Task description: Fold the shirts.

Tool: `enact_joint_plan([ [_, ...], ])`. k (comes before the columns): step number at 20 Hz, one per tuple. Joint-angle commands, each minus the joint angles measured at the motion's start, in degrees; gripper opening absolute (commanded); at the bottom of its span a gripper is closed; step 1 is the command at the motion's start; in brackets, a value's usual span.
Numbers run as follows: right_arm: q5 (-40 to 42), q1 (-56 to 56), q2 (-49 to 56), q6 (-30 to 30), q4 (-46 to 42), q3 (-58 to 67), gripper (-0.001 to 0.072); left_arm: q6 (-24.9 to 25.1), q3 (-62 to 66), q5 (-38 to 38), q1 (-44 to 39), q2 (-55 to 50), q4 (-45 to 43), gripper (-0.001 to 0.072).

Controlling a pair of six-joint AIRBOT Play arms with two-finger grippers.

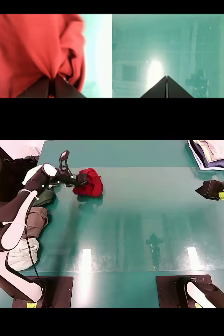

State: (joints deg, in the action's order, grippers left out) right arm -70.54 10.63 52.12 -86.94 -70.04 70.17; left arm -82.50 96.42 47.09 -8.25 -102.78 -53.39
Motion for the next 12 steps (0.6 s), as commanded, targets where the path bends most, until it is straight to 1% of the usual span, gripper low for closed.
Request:
enact_joint_plan([
  [1,-0.4,-0.1,-0.1,0.0,0.1,2.9,0.0018,3.2,11.0,10.1,0.0,1.1,1.6,0.0021],
  [3,-1.4,-0.1,-0.1,0.0,0.1,7.8,0.0018,9.6,19.9,17.2,0.0,4.4,5.4,0.0021],
  [4,-1.8,-0.1,-0.1,0.0,0.1,10.4,0.0018,11.8,24.1,21.6,0.0,6.6,8.9,0.0021],
  [7,-2.8,-0.1,-0.1,0.0,0.1,17.2,0.0018,17.1,24.6,27.9,0.0,16.3,22.2,0.0021],
  [8,-3.2,-0.1,-0.1,0.0,0.1,19.3,0.0018,18.3,23.7,30.4,-0.1,19.5,24.7,0.0021],
  [10,-4.6,-0.1,-0.1,0.0,0.1,22.9,0.0018,19.8,20.9,34.3,-0.7,25.0,24.7,0.0021],
  [12,-6.0,-0.1,-0.1,0.0,0.3,25.5,0.0018,19.9,17.2,36.8,-2.0,27.7,21.1,0.0021],
])
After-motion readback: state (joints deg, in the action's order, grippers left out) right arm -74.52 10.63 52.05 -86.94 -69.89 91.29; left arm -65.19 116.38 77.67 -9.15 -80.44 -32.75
